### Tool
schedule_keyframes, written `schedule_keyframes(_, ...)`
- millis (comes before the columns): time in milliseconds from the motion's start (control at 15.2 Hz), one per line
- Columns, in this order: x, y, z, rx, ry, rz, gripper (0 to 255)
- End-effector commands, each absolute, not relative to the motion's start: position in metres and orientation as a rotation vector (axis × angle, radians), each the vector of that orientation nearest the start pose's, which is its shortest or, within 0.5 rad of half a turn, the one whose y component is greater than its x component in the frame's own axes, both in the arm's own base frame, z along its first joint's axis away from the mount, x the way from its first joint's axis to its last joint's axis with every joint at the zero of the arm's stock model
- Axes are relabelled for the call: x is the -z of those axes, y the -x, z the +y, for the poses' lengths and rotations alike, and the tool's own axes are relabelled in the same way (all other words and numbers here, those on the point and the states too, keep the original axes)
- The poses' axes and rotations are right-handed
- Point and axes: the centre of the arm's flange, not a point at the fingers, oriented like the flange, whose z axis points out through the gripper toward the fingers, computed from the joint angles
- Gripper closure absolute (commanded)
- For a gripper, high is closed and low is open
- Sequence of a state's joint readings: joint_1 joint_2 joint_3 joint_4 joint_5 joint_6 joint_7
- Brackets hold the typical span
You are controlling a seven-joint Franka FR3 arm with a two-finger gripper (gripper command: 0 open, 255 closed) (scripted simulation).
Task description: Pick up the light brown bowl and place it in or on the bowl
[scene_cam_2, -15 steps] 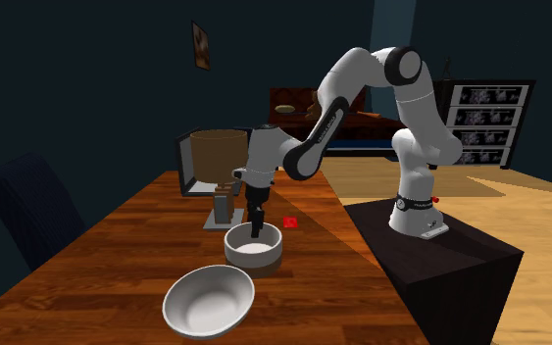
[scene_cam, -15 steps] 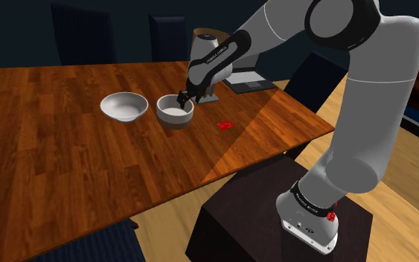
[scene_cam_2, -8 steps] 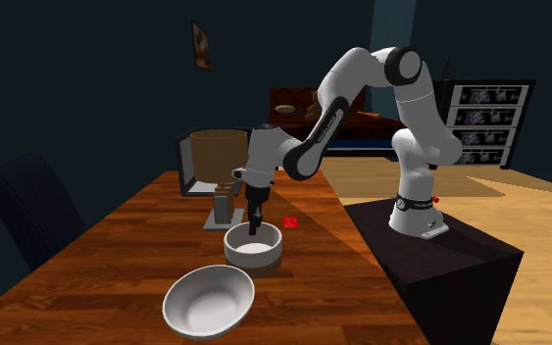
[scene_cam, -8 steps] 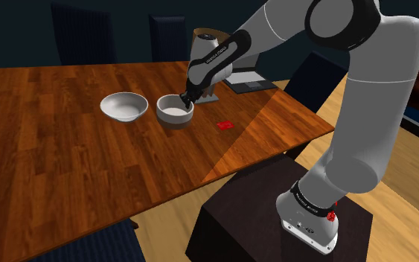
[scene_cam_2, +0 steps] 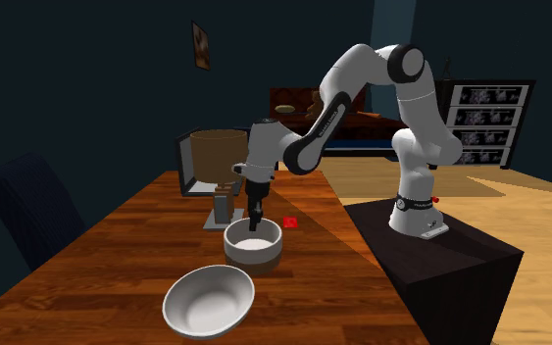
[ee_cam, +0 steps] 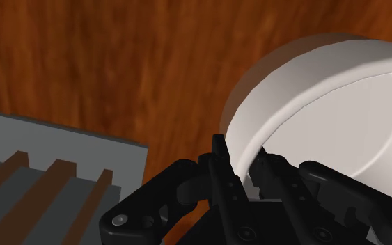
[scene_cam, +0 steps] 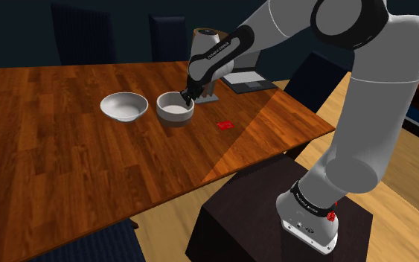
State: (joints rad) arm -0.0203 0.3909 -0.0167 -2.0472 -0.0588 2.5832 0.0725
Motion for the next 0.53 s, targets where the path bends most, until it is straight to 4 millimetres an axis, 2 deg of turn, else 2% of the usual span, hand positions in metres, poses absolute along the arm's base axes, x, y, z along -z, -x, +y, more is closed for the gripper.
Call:
schedule_keyframes(0, -0.271, -0.611, -0.021, 0.232, 3.170, 0.095, 255)
schedule_keyframes(462, -0.308, -0.611, -0.021, 0.232, 3.170, 0.095, 255)
